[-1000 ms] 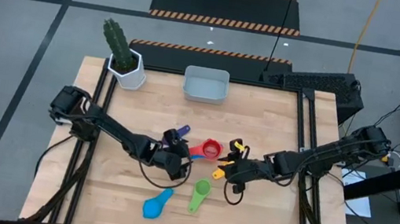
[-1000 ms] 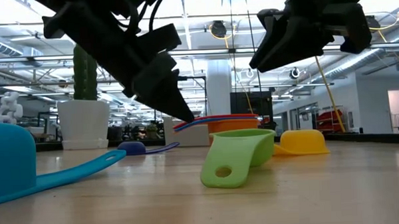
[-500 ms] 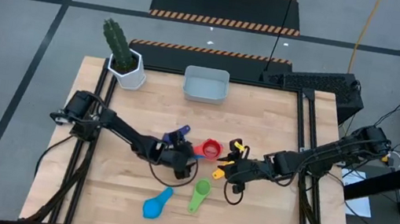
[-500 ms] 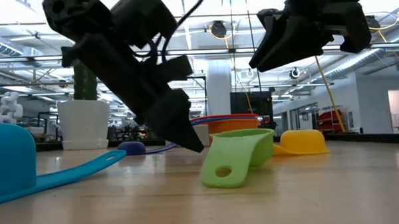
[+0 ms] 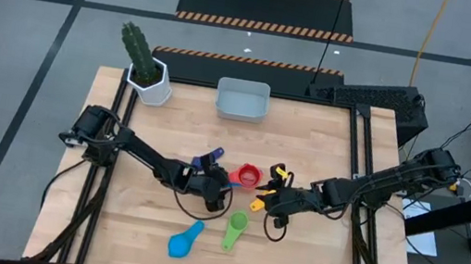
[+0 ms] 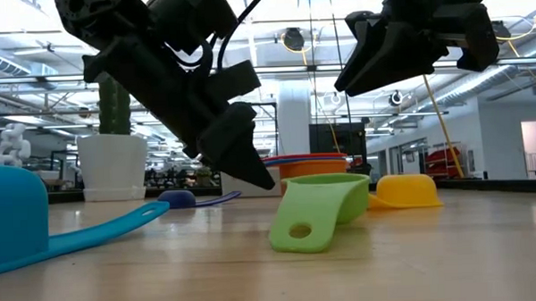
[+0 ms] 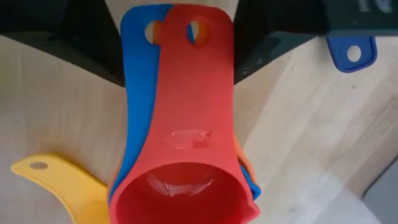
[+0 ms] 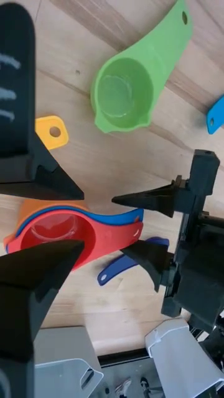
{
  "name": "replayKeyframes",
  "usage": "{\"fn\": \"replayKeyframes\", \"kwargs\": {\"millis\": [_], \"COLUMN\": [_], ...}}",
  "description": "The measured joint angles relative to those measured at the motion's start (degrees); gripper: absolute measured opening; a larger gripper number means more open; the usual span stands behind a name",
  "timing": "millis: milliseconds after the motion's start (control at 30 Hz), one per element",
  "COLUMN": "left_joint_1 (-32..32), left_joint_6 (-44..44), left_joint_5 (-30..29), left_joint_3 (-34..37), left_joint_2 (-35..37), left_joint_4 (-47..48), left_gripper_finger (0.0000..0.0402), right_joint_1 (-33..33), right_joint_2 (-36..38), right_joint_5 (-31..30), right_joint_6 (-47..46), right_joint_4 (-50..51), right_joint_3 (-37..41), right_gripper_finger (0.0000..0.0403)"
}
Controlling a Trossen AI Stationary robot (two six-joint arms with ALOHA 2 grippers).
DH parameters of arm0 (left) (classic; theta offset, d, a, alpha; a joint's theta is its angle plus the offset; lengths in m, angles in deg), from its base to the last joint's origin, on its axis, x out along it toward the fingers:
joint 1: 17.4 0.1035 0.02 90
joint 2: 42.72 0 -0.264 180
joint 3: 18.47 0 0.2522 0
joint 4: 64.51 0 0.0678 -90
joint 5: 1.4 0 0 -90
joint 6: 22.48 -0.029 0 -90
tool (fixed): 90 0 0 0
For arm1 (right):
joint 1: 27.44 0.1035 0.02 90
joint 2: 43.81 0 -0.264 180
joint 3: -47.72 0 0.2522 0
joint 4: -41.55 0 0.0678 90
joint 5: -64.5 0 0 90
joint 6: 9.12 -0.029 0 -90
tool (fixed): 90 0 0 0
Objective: Nest measuring cups in basket
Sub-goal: Stack the red measuring cup on top of the blue measuring cup
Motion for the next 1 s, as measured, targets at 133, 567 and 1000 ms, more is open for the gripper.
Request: {"fn": "replayKeyframes", "kwargs": {"millis": [133,567,1000], "left_joint_1": [0.04,0.09,0.15], "left_joint_6": [-0.78,-3.07,-3.72], "left_joint_5": [0.02,-0.05,-1.16], "left_joint_3": [0.00,0.00,0.00], "left_joint_2": [0.02,0.07,0.07], "left_joint_4": [0.00,0.07,0.09], "left_gripper_finger": [0.0215,0.0141,0.0193], "right_joint_1": [0.00,0.00,2.39], "right_joint_2": [0.00,0.00,0.00], "right_joint_5": [0.00,0.00,-0.31], "right_joint_6": [0.00,0.02,0.02], "right_joint_4": [0.00,0.00,-0.04], "right_joint_3": [0.00,0.00,0.00], "right_gripper_finger": [0.0107,0.0107,0.0107]}}
